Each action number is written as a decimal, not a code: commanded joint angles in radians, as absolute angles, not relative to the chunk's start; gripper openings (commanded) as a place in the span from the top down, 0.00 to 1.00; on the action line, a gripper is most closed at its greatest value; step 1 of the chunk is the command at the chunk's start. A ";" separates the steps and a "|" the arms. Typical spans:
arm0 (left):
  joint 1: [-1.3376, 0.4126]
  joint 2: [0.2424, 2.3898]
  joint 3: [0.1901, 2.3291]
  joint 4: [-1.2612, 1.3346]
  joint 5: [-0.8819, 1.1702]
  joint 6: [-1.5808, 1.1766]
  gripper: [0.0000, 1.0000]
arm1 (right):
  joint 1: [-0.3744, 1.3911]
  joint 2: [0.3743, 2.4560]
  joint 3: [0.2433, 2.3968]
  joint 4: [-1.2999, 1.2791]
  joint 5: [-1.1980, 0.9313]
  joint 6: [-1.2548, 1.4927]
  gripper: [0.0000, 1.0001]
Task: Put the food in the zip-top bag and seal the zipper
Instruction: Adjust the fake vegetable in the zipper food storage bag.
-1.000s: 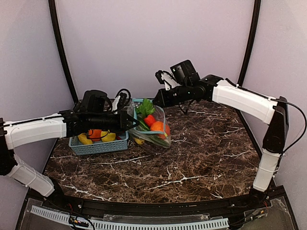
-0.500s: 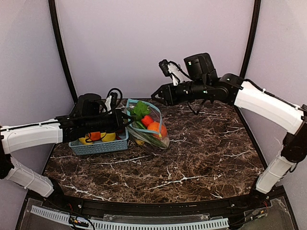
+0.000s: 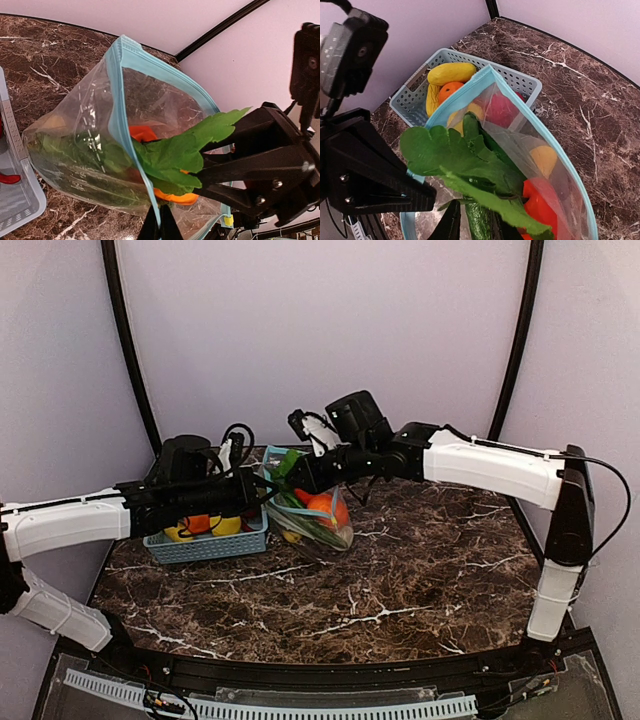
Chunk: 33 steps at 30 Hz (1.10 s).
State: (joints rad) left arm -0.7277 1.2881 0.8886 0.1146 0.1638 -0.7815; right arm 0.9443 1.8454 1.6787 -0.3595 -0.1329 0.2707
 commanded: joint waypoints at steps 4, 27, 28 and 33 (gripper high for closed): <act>-0.731 1.240 0.876 0.135 0.172 -0.787 0.99 | 0.946 1.939 1.779 -0.331 -0.012 0.258 0.80; -0.730 1.262 0.938 0.175 0.157 -0.716 0.99 | 0.951 2.175 1.876 -0.449 0.099 0.181 0.85; -0.729 1.263 0.939 0.183 0.153 -0.706 0.99 | 0.951 2.174 1.874 -0.454 0.091 0.176 0.84; -0.715 1.286 0.947 0.132 0.098 -0.713 0.99 | 0.951 2.087 1.842 -0.459 0.043 0.176 0.77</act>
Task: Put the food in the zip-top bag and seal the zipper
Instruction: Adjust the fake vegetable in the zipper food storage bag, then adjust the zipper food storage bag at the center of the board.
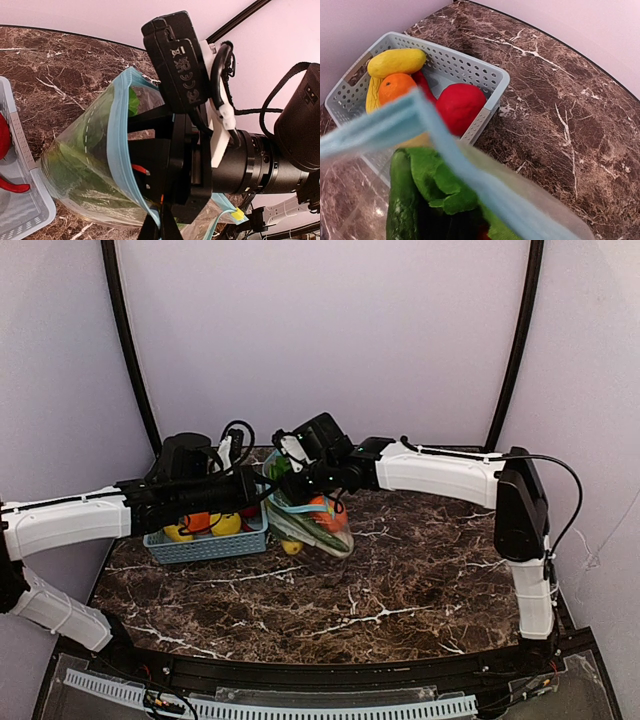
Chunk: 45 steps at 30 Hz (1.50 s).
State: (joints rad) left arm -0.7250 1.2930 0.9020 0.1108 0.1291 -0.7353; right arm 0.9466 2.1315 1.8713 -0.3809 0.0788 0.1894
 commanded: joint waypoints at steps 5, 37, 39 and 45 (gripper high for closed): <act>-0.711 1.271 0.891 0.152 0.046 -0.759 0.99 | 0.951 1.949 1.809 -0.448 -0.052 0.196 0.62; -0.712 1.272 0.891 0.141 0.047 -0.786 0.99 | 1.069 1.384 1.147 -0.283 -0.013 0.418 0.70; -0.711 1.273 0.890 0.140 0.048 -0.788 0.99 | 1.078 1.396 1.157 -0.277 -0.010 0.408 0.72; -0.711 1.270 0.886 0.139 0.051 -0.791 0.99 | 1.086 1.432 1.181 -0.280 0.019 0.391 0.77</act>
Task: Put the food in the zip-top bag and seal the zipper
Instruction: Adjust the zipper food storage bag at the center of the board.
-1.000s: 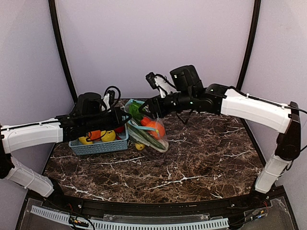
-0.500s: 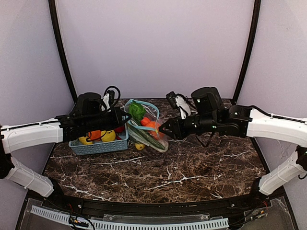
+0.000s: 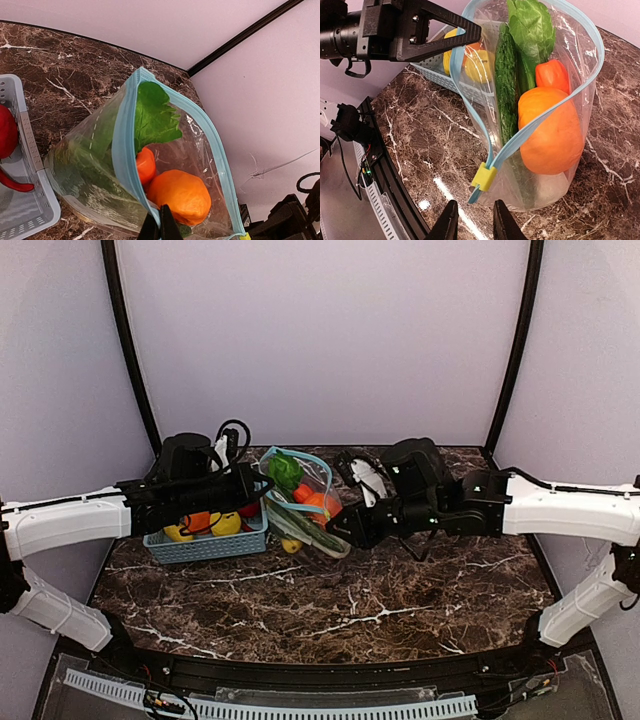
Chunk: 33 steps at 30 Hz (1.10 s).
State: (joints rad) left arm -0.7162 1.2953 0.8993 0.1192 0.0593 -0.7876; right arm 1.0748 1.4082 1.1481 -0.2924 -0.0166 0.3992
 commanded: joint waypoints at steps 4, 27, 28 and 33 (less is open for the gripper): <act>-0.712 1.269 0.887 0.135 0.053 -0.789 0.99 | 1.091 1.443 1.188 -0.275 0.017 0.388 0.78; -0.721 1.210 0.878 0.153 0.183 -0.661 0.94 | 1.089 1.437 1.190 -0.260 0.011 0.239 1.00; -0.729 1.201 0.888 0.148 0.206 -0.606 0.90 | 1.081 1.423 1.178 -0.250 -0.048 0.193 1.00; -0.741 1.116 0.964 -0.067 0.279 -0.380 0.48 | 1.040 1.370 1.125 -0.230 -0.295 0.031 1.00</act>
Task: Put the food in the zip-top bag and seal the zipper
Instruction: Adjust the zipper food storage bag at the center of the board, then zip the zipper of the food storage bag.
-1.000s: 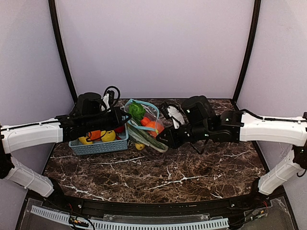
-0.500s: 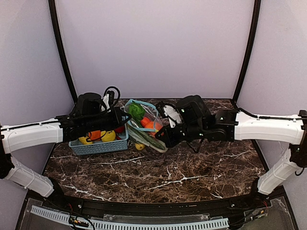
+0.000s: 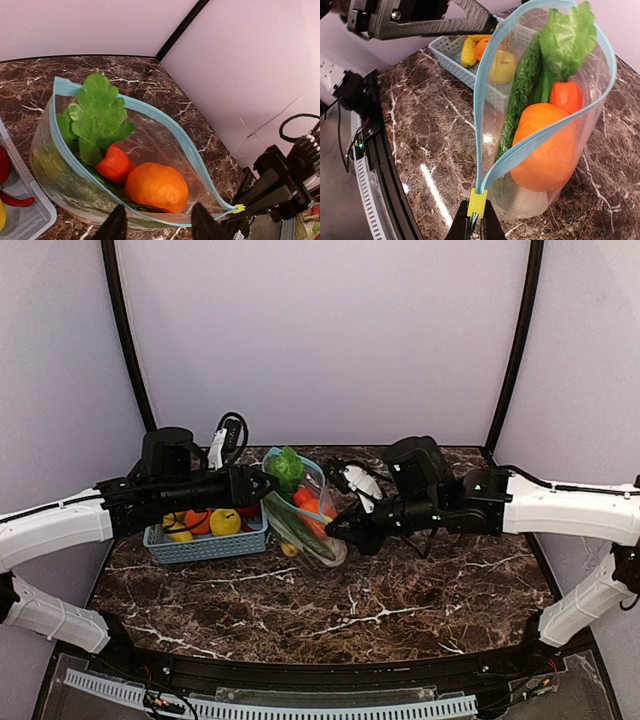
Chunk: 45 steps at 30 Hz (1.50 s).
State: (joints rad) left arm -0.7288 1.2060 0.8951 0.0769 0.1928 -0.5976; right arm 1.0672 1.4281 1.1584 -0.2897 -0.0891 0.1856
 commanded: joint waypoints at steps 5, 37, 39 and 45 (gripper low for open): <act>-0.742 1.084 1.123 -0.266 0.305 -0.122 0.30 | 0.997 1.338 1.089 -0.232 -0.421 -0.012 1.00; -0.900 1.644 1.484 -0.404 0.891 0.262 0.62 | 0.933 1.200 0.943 -0.106 -0.499 -0.004 1.00; -0.900 1.645 1.475 -0.406 0.888 0.266 0.62 | 0.931 1.201 0.941 -0.101 -0.497 -0.001 1.00; -0.900 1.656 1.474 -0.440 0.840 0.295 0.63 | 0.931 1.199 0.941 -0.100 -0.503 0.000 1.00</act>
